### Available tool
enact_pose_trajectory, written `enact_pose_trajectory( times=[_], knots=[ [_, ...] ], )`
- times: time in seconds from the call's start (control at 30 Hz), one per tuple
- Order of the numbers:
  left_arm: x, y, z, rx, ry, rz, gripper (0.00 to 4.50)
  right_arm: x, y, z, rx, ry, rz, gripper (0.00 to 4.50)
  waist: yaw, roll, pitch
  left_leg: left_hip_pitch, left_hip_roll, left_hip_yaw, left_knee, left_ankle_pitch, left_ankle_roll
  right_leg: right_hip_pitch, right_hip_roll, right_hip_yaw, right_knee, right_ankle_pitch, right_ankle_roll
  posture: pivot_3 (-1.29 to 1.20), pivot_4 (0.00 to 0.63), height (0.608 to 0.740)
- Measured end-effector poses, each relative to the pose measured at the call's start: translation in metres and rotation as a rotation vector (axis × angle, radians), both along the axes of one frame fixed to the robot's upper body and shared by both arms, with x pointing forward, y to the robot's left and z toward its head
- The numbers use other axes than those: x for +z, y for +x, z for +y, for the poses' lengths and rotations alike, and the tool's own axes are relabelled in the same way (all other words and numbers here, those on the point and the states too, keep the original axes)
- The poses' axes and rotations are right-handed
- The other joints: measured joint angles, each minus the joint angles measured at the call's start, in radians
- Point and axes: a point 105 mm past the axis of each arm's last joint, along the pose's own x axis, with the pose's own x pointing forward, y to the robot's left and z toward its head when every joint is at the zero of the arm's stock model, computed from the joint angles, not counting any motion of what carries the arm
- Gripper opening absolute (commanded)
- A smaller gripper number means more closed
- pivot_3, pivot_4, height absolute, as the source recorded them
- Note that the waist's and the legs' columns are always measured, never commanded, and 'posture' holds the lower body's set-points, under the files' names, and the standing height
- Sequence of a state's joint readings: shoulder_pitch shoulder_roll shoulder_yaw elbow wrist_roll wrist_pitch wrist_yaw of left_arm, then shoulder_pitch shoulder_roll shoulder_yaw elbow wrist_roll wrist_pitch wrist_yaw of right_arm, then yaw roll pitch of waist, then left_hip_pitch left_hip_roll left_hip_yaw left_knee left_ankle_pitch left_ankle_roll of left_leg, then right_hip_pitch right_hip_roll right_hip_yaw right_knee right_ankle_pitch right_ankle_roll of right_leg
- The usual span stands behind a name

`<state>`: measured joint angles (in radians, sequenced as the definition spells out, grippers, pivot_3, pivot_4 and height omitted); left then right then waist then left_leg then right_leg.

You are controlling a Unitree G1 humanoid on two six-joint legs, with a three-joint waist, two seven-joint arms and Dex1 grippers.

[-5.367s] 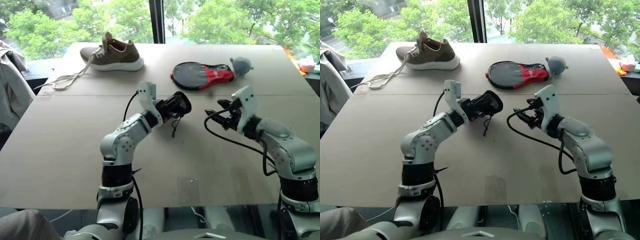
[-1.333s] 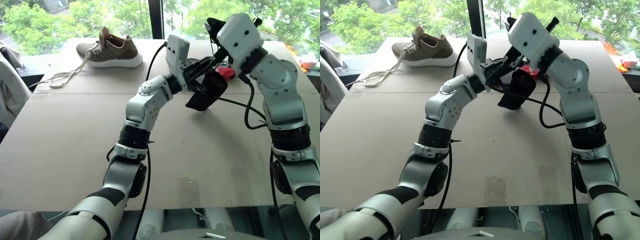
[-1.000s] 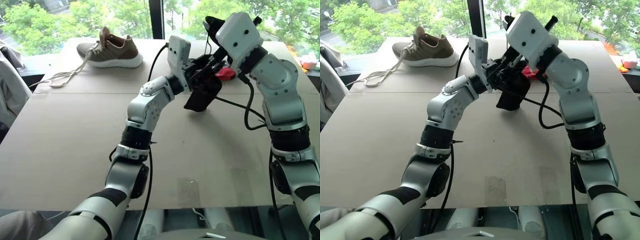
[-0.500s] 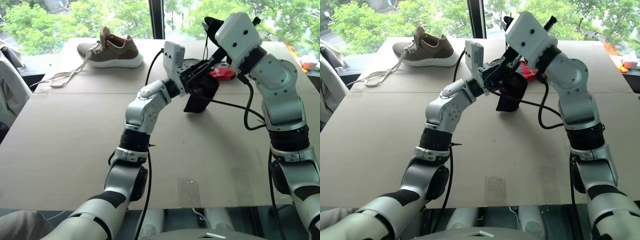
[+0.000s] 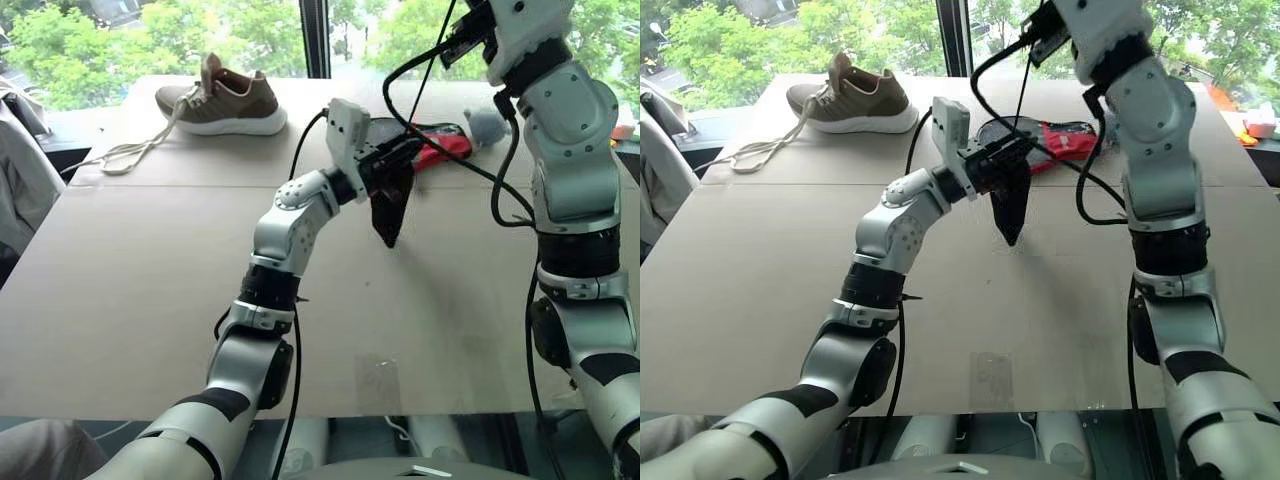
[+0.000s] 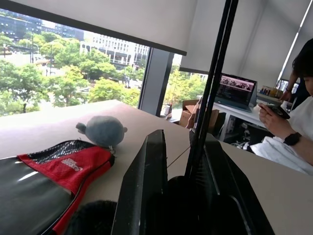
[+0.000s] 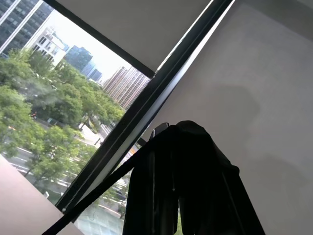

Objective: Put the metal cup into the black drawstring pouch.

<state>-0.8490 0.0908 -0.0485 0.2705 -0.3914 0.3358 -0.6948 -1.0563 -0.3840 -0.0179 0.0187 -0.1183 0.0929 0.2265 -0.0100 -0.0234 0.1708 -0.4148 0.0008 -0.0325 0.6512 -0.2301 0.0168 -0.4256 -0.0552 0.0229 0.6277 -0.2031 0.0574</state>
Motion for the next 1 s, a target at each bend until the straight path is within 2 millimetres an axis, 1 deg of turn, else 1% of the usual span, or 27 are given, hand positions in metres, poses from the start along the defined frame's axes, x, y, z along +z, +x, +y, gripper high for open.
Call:
enact_pose_trajectory(
  times=[0.1,0.27,0.37,0.43,0.5,0.6,0.67,0.7,0.73,0.77,0.83,0.87,0.9,0.93,1.0],
  knots=[
    [0.002,-0.003,-0.004,-0.011,-0.010,-0.015,0.21,0.010,0.002,-0.016,-0.055,0.103,-0.034,0.00,-0.002,0.000,0.000,0.000,0.000,0.000,0.000,0.000,0.000,0.000,0.000,0.000,0.000,0.000,0.000,0.00,0.150,0.740],
    [0.003,-0.006,-0.006,-0.021,-0.015,-0.025,0.21,0.010,0.007,-0.032,-0.112,0.210,-0.042,0.00,-0.004,0.000,0.000,0.000,0.000,0.000,0.000,-0.001,0.001,0.000,0.000,0.001,0.001,0.000,0.000,0.00,0.150,0.740],
    [0.002,-0.006,-0.007,-0.022,-0.015,-0.023,0.21,0.009,0.010,-0.038,-0.103,0.254,-0.016,0.00,-0.004,0.000,0.000,0.000,0.000,0.000,0.000,-0.002,0.004,0.000,0.000,0.001,0.001,0.000,0.000,0.00,0.150,0.740],
    [-0.002,-0.006,-0.005,-0.016,-0.015,-0.014,0.21,0.006,0.013,-0.036,-0.063,0.260,0.025,0.00,-0.005,0.000,0.000,0.000,0.000,0.000,0.000,-0.002,0.004,0.000,0.000,0.001,0.001,0.000,0.000,0.00,0.150,0.740],
    [-0.006,-0.003,-0.001,0.004,-0.014,0.004,0.21,0.002,0.014,-0.024,0.027,0.248,0.085,0.00,-0.008,0.000,0.000,0.001,0.000,0.000,0.000,-0.002,0.004,0.000,0.000,0.001,0.001,0.000,0.000,0.00,0.150,0.740],
    [-0.018,0.002,0.013,0.057,-0.005,0.050,0.21,-0.008,0.002,0.003,0.187,0.181,0.149,0.00,-0.008,0.001,0.000,0.001,0.001,-0.001,0.000,-0.002,0.004,0.000,0.001,0.000,0.002,0.000,0.000,0.00,0.150,0.740],
    [-0.031,0.002,0.022,0.076,0.017,0.080,0.21,-0.021,-0.003,0.015,0.242,0.131,0.203,0.00,-0.007,0.001,-0.001,0.001,0.001,-0.001,0.000,-0.002,0.004,0.000,0.000,0.000,0.003,0.000,0.000,0.00,0.150,0.740],
    [-0.039,0.000,0.025,0.080,0.032,0.095,0.71,-0.029,-0.004,0.019,0.261,0.111,0.230,0.00,-0.006,0.001,-0.001,0.001,0.000,0.000,0.000,-0.002,0.004,0.000,0.000,0.000,0.003,0.000,0.000,0.00,0.150,0.740],
    [-0.051,-0.005,0.031,0.081,0.054,0.118,1.25,-0.041,-0.005,0.024,0.281,0.085,0.270,0.00,-0.005,0.001,-0.001,0.001,0.000,-0.001,0.000,-0.002,0.004,0.000,0.000,0.000,0.003,0.000,0.000,0.00,0.150,0.740],
    [-0.064,-0.011,0.036,0.075,0.072,0.154,1.61,-0.049,-0.005,0.024,0.288,0.077,0.301,0.00,-0.004,0.001,-0.001,0.000,0.000,-0.001,0.001,-0.002,0.004,0.000,0.000,0.000,0.003,0.000,0.000,0.00,0.150,0.740],
    [-0.070,-0.016,0.042,0.068,0.082,0.181,2.40,-0.052,-0.006,0.023,0.297,0.078,0.322,0.00,-0.002,0.001,-0.001,0.000,0.000,-0.001,0.002,-0.002,0.004,0.000,0.000,0.000,0.004,0.000,0.000,0.00,0.150,0.740],
    [-0.069,-0.024,0.046,0.044,0.080,0.190,2.85,-0.054,-0.011,0.018,0.302,0.082,0.332,0.00,0.000,0.001,-0.001,0.001,0.001,-0.002,0.002,-0.002,0.004,0.000,0.000,-0.001,0.004,0.000,0.000,0.00,0.150,0.740],
    [-0.069,-0.027,0.048,0.038,0.080,0.195,3.23,-0.055,-0.011,0.015,0.298,0.082,0.339,0.00,0.000,0.001,-0.001,0.001,0.001,-0.002,0.002,-0.002,0.004,0.000,-0.001,-0.001,0.004,0.000,0.000,0.00,0.150,0.740],
    [-0.067,-0.030,0.051,0.026,0.077,0.207,3.71,-0.058,-0.012,0.011,0.292,0.081,0.353,0.00,0.000,0.001,-0.001,0.001,0.001,-0.002,0.002,-0.002,0.004,0.000,-0.001,-0.001,0.004,0.000,0.000,0.00,0.150,0.740],
    [-0.066,-0.046,0.060,-0.019,0.084,0.230,3.71,-0.074,-0.015,0.001,0.274,0.073,0.404,0.00,-0.003,0.001,-0.001,0.002,0.001,-0.001,0.002,-0.002,0.004,0.001,0.000,-0.001,0.005,0.000,0.000,0.00,0.150,0.740]
  ],
)
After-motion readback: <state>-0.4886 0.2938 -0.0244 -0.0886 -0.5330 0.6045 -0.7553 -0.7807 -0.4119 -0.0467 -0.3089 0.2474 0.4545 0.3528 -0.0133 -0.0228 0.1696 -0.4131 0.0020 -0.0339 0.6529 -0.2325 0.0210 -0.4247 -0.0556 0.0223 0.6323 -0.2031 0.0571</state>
